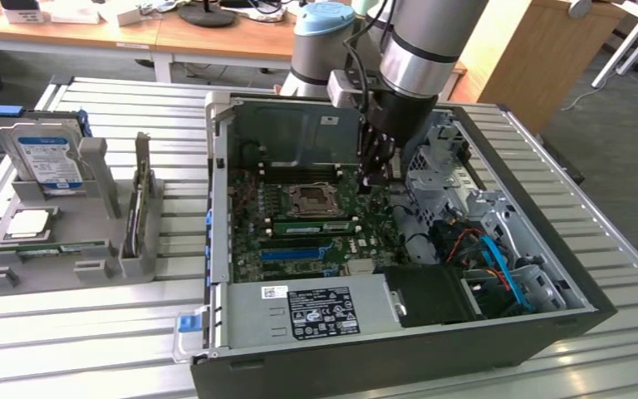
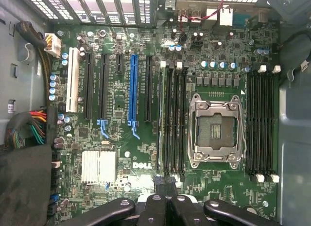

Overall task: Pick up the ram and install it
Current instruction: 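Press down the ram until it locks into place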

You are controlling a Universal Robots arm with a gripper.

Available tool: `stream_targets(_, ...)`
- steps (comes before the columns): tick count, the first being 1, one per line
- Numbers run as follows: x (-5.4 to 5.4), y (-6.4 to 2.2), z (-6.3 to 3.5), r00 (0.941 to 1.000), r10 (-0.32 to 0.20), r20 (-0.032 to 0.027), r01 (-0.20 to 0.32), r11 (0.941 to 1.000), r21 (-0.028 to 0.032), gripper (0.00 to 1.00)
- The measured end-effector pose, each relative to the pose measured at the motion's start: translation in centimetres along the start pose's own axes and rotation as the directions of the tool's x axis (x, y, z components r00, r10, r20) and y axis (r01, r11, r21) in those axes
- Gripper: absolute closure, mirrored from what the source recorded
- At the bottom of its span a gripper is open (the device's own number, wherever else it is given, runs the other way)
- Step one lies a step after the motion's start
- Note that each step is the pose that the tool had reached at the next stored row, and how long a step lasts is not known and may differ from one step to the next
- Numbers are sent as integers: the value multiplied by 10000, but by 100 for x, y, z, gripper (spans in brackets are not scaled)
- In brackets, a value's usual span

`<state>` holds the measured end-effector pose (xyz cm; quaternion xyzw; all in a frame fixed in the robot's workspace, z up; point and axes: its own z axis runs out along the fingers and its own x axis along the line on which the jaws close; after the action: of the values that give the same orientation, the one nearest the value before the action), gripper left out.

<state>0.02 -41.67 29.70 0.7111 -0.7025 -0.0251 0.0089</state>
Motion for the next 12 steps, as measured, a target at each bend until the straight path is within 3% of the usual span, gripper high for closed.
stream_targets(12, 3, -6, 123, 10000, -1, 0, 1, 10000, 0, 89)
